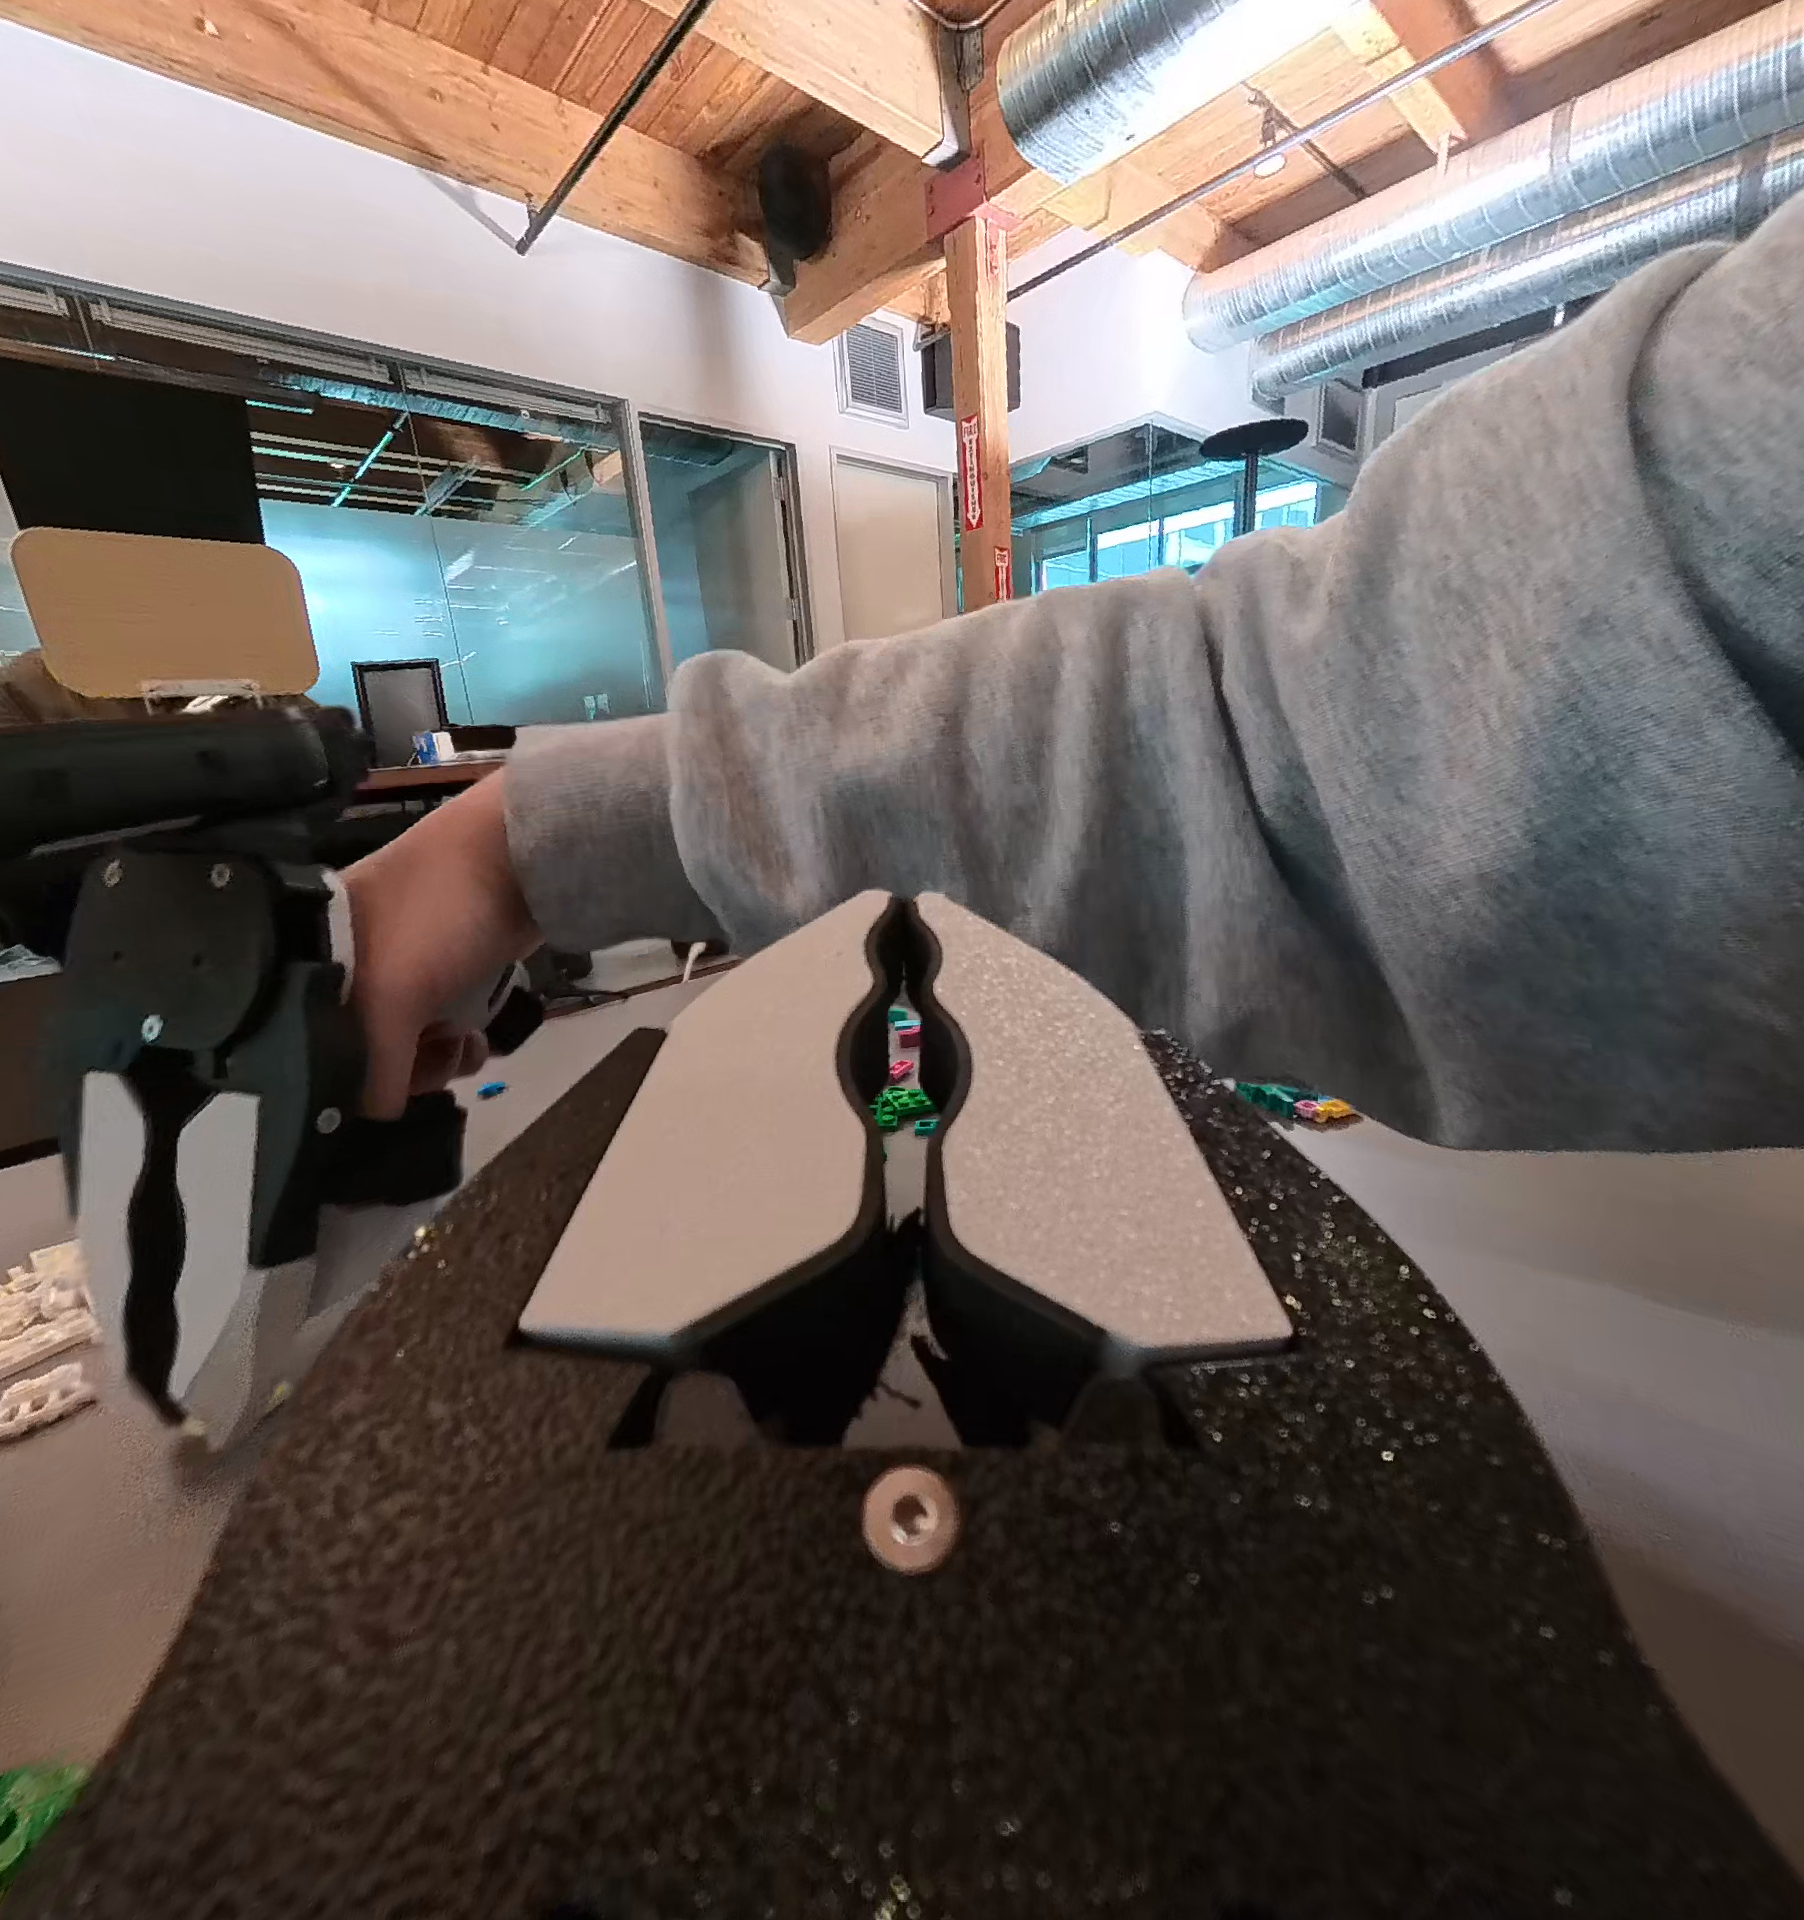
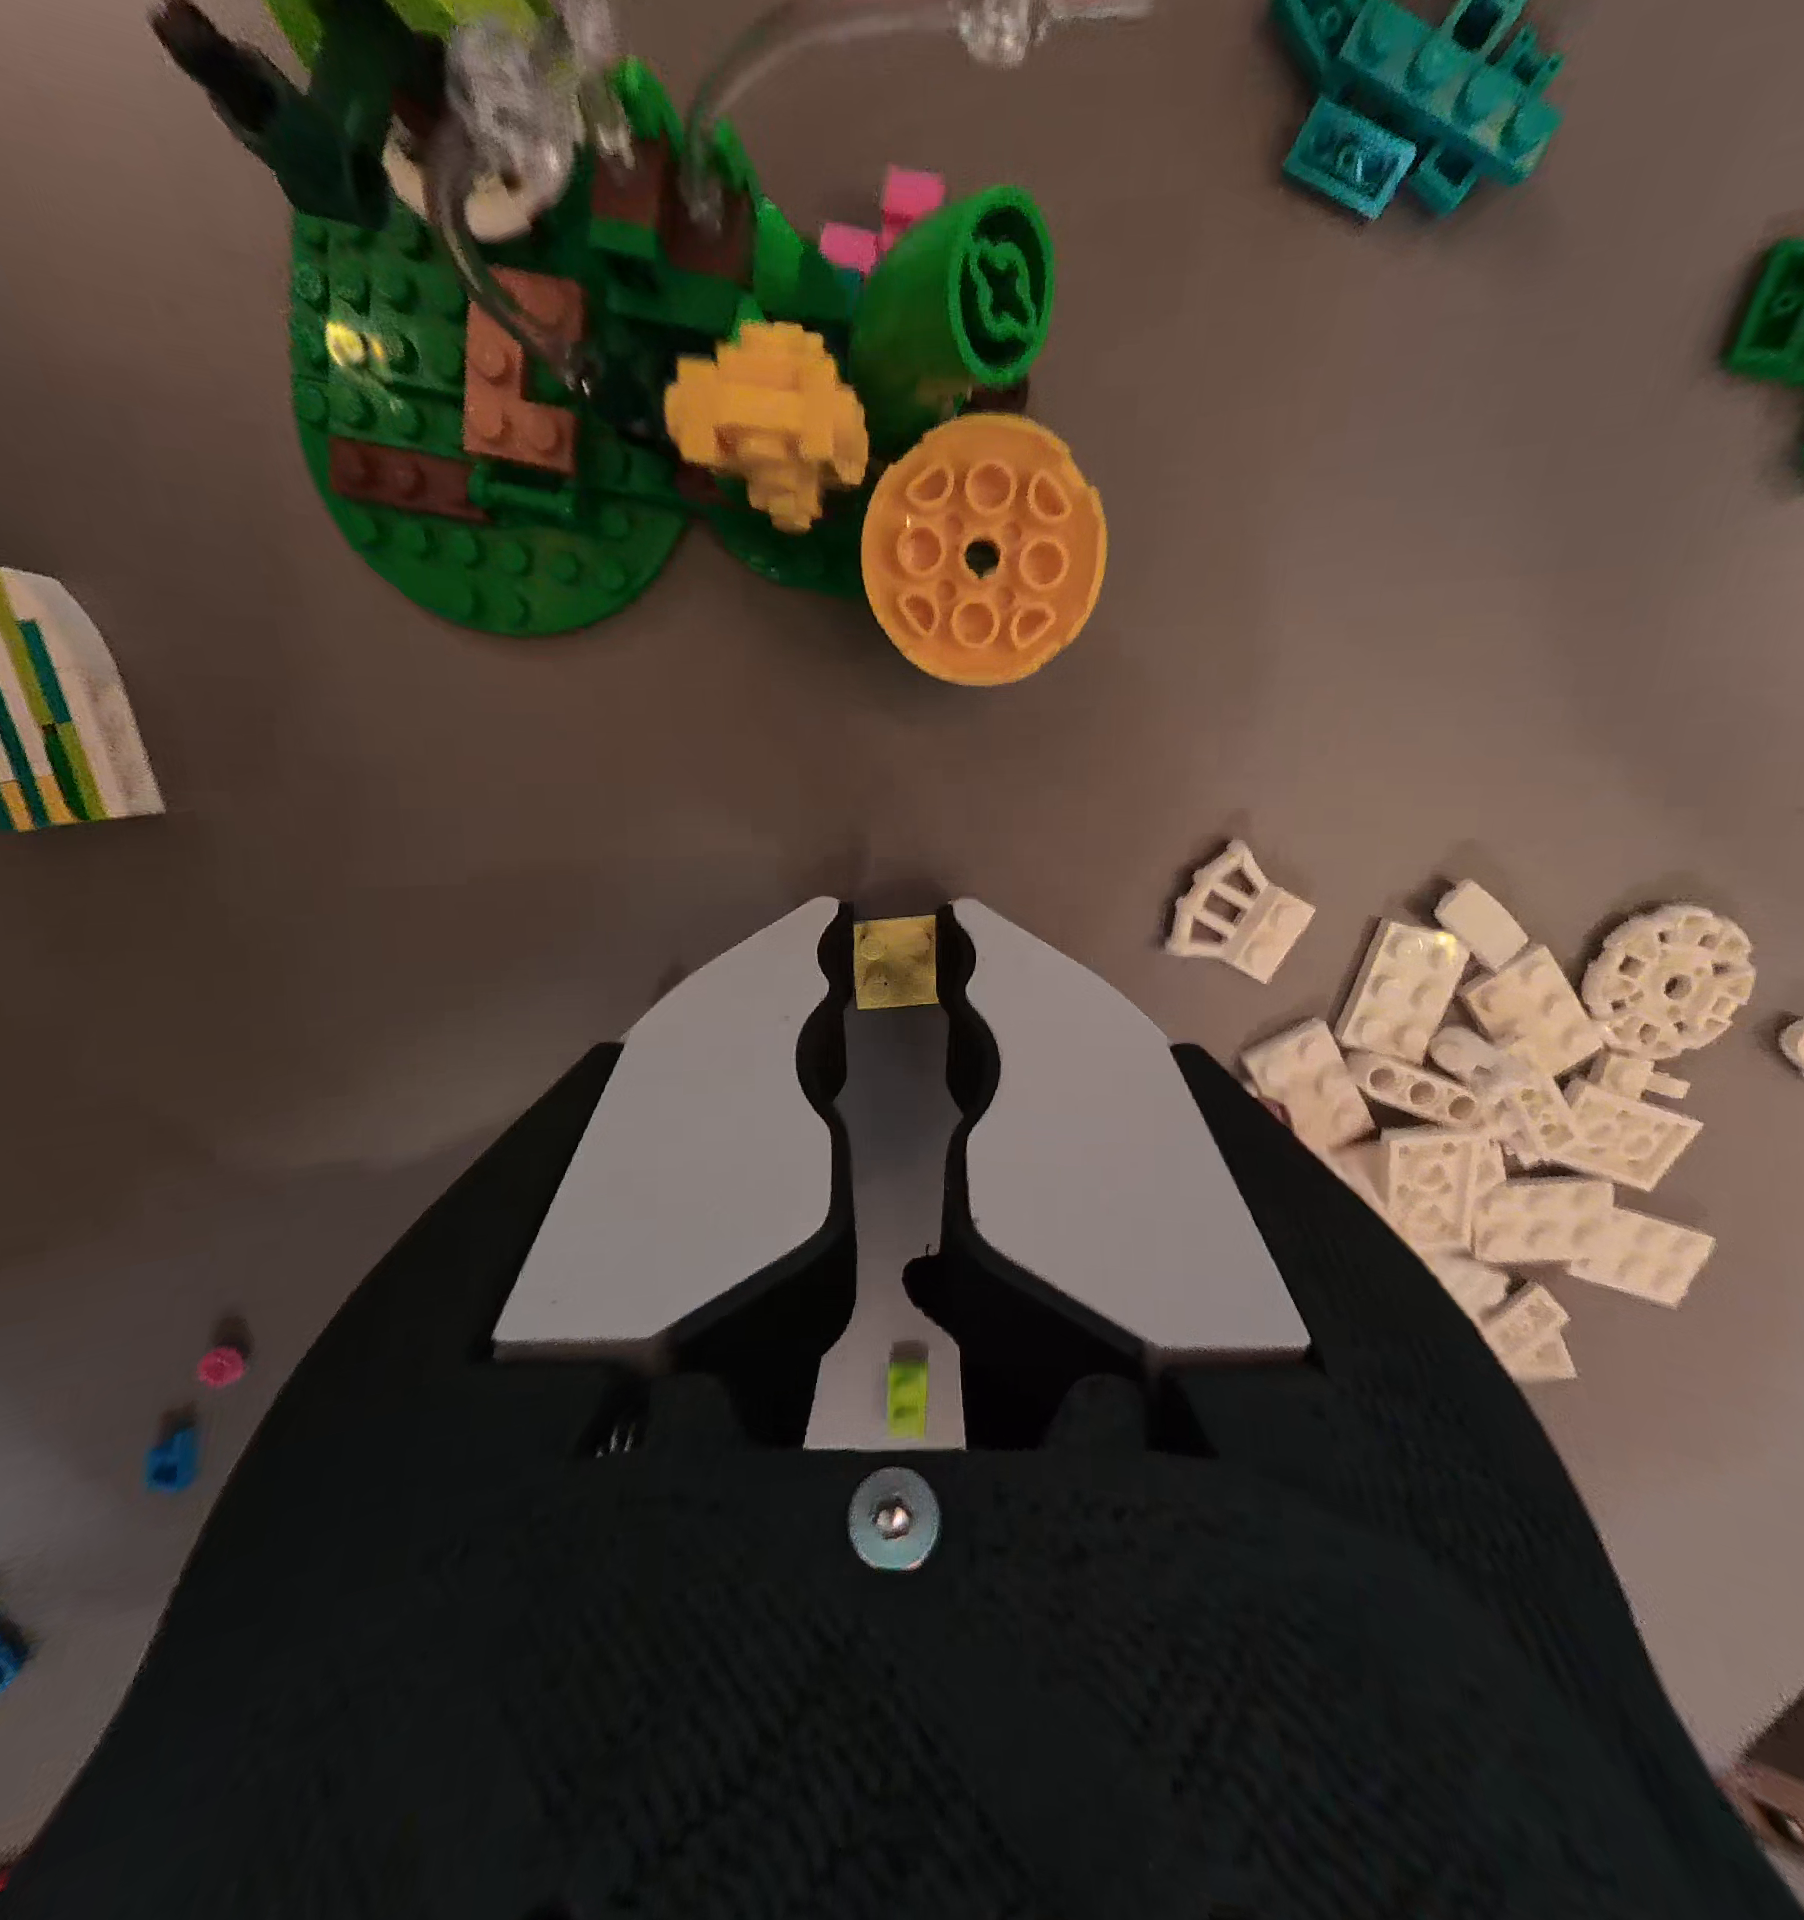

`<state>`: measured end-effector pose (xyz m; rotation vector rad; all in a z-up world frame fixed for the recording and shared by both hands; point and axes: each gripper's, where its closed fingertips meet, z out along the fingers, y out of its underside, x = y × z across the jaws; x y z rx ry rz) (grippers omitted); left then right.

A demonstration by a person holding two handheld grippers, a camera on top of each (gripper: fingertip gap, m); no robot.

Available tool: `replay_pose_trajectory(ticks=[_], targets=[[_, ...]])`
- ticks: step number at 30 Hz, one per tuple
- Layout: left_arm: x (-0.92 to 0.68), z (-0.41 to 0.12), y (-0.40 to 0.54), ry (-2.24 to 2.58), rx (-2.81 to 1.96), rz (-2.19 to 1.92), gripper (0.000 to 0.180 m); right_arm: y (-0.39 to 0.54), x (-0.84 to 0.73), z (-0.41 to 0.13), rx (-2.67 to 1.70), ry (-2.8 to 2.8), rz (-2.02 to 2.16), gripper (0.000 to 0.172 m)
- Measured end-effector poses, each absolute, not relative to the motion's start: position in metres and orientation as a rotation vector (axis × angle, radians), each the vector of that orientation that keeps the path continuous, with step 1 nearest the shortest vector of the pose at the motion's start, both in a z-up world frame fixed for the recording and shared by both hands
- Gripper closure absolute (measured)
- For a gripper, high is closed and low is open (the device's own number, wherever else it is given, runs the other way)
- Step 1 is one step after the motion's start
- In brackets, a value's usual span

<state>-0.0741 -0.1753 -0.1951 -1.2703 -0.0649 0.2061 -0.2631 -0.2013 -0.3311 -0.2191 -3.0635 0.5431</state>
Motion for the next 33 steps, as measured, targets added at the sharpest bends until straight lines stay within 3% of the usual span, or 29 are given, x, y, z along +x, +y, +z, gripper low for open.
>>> replay_pose_trajectory(ticks=[7, 10, 13, 14, 17, 18, 23, 27, 33], targets=[[-0.075, -0.195, -0.175, -0.066, -1.270, 0.207, 0.180, -0.079, -0.276, -0.297, -0.564, -2.874, 0.331, 0.158], [-0.073, -0.195, -0.172, -0.057, -1.275, 0.204, 0.180, -0.004, -0.265, -0.303, -0.759, -2.819, 0.109, 0.158], [-0.073, -0.196, -0.172, -0.052, -1.278, 0.213, 0.180, 0.019, -0.256, -0.312, -0.863, -2.789, 0.138, 0.158], [-0.074, -0.196, -0.173, -0.055, -1.277, 0.216, 0.180, 0.018, -0.254, -0.314, -0.894, -2.784, 0.190, 0.158], [-0.077, -0.196, -0.175, -0.071, -1.272, 0.210, 0.180, -0.001, -0.254, -0.314, -0.997, -2.766, 0.354, 0.126], [-0.077, -0.196, -0.175, -0.075, -1.271, 0.208, 0.180, -0.016, -0.256, -0.309, -0.966, -2.750, 0.450, 0.126], [-0.075, -0.196, -0.174, -0.060, -1.275, 0.214, 0.180, -0.135, -0.227, -0.292, -0.577, -2.846, 0.897, 0.139], [-0.075, -0.196, -0.175, -0.058, -1.278, 0.217, 0.180, -0.170, -0.211, -0.313, -0.382, -2.958, 0.772, 0.150], [-0.074, -0.196, -0.174, -0.053, -1.280, 0.214, 0.180, -0.186, -0.214, -0.326, -0.358, -3.002, 0.724, 0.150]])
